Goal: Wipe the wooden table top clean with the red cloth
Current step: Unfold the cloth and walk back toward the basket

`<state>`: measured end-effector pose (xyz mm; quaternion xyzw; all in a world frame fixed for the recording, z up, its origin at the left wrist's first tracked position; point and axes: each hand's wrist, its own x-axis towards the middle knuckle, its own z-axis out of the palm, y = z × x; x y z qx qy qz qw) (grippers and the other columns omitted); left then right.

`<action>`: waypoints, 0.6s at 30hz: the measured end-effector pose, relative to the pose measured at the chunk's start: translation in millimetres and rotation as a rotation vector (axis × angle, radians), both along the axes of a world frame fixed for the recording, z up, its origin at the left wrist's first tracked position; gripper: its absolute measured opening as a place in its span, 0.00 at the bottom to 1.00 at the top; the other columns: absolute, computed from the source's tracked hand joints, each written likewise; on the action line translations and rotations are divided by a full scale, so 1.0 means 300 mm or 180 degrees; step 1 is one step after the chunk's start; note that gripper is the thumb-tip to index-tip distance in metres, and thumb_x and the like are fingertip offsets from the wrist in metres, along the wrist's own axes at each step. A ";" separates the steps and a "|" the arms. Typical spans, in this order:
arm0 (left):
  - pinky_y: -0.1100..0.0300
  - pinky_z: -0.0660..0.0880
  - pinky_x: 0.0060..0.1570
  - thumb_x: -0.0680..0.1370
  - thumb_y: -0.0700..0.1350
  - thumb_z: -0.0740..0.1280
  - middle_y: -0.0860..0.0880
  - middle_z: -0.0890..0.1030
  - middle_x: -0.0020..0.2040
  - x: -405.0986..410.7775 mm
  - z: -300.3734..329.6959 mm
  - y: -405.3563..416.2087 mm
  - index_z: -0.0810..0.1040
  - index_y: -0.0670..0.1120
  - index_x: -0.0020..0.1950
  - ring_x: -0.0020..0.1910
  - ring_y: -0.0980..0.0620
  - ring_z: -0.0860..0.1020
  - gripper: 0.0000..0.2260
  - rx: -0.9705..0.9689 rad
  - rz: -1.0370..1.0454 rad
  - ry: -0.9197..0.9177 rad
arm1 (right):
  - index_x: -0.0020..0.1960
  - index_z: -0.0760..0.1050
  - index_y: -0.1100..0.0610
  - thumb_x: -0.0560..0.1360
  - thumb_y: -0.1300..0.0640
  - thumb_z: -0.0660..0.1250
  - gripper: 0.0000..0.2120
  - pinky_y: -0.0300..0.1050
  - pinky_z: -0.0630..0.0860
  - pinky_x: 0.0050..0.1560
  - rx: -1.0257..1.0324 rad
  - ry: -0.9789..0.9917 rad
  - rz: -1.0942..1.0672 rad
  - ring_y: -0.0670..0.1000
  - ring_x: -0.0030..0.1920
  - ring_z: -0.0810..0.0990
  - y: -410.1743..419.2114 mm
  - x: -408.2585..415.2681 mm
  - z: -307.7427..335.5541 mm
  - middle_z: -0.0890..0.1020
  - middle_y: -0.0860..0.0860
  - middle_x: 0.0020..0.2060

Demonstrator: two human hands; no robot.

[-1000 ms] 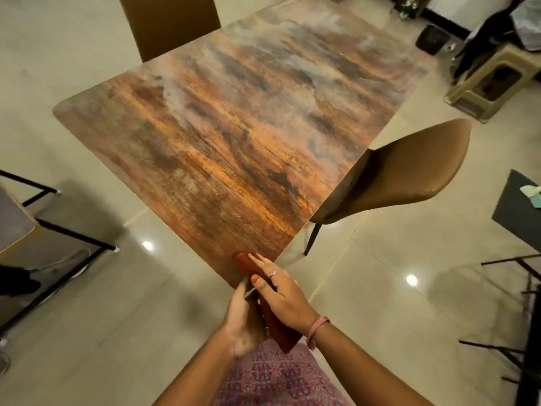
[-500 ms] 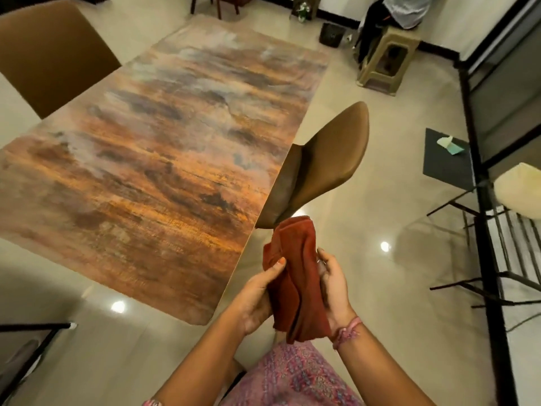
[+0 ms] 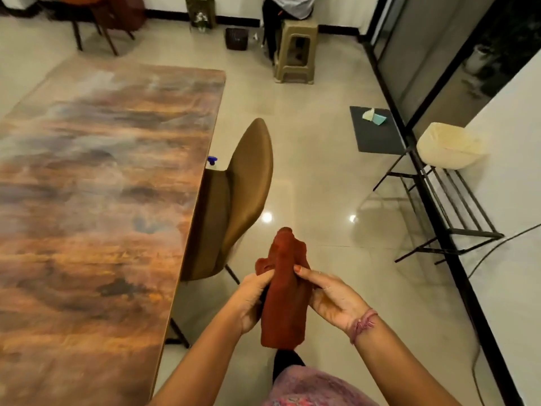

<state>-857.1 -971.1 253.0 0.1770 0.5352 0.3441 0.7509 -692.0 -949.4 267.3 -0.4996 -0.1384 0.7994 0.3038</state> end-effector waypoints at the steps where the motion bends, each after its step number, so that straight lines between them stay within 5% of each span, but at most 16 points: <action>1: 0.52 0.79 0.47 0.72 0.53 0.71 0.42 0.84 0.50 0.028 0.000 0.057 0.79 0.43 0.59 0.49 0.43 0.83 0.20 0.0001 -0.0064 0.0024 | 0.50 0.84 0.63 0.64 0.60 0.76 0.15 0.45 0.82 0.49 -0.0044 -0.0044 0.0043 0.55 0.52 0.84 0.047 0.039 0.000 0.84 0.60 0.53; 8: 0.53 0.80 0.41 0.72 0.51 0.72 0.43 0.85 0.46 0.210 -0.024 0.438 0.81 0.48 0.52 0.44 0.44 0.84 0.11 0.0256 -0.0199 0.0273 | 0.59 0.79 0.57 0.69 0.54 0.74 0.19 0.60 0.81 0.45 0.0136 -0.0151 -0.0160 0.59 0.52 0.84 0.327 0.299 0.013 0.83 0.58 0.55; 14: 0.55 0.79 0.37 0.68 0.48 0.73 0.46 0.85 0.45 0.376 -0.046 0.799 0.79 0.48 0.52 0.44 0.46 0.83 0.14 0.0370 -0.0295 0.0534 | 0.63 0.75 0.59 0.73 0.53 0.71 0.20 0.45 0.82 0.41 0.0524 -0.0662 -0.0796 0.54 0.50 0.85 0.578 0.595 0.069 0.85 0.56 0.52; 18: 0.55 0.80 0.39 0.61 0.48 0.78 0.45 0.85 0.49 0.454 -0.033 0.965 0.80 0.46 0.54 0.46 0.46 0.84 0.23 0.0216 -0.0806 0.0226 | 0.64 0.74 0.60 0.71 0.56 0.72 0.23 0.46 0.82 0.43 0.0633 -0.0522 -0.1304 0.56 0.52 0.84 0.670 0.740 0.065 0.84 0.58 0.54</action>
